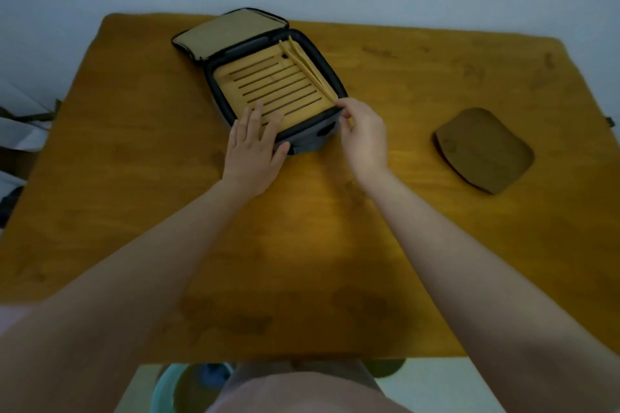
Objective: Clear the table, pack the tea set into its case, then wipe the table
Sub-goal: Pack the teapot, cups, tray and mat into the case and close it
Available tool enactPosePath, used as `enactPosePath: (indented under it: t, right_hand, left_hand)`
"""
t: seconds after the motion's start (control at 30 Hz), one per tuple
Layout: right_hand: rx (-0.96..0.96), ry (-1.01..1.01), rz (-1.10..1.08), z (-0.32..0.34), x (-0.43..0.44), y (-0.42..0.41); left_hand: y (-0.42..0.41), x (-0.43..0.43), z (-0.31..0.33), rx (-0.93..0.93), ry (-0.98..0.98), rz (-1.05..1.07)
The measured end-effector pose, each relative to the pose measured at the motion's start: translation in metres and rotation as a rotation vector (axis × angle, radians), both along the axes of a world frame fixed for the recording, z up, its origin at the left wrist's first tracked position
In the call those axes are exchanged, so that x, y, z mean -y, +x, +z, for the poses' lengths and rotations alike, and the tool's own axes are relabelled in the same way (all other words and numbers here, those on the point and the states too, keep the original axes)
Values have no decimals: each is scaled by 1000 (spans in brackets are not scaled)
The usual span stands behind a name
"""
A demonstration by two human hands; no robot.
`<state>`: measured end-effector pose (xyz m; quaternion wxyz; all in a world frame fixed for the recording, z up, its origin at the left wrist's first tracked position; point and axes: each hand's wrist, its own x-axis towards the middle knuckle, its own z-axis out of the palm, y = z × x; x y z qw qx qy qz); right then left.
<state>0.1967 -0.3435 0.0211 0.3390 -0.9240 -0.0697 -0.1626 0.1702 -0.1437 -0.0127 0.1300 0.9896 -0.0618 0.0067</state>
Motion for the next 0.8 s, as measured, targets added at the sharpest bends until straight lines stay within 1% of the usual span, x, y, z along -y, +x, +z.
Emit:
enactPosePath:
  t: [0.1,0.23,0.4,0.57,0.63,0.73,0.8]
  right_hand:
    - [-26,-11,-52,-3,6,-20]
    - [-61,-18,-80,-7,2,-50]
    - [-75,-33,-65,-9,3,-82]
    - [-138,-193,2,-11,26,-104]
    - [-171,-227,20,-12,39,-110]
    - [-222,-269,26,-8,61,-116]
    - [-234,-294,60,-5,77,-120]
  left_hand:
    - [-24,9,4,31,12,-44]
    - [-52,20,13,-2,32,-79]
    - [-73,32,22,-25,1,-109]
    - [-89,46,21,-55,35,-95]
    - [-96,52,20,-66,45,-80]
    - [-105,65,22,-50,9,-53]
    - [-111,80,24,-82,-20,-10]
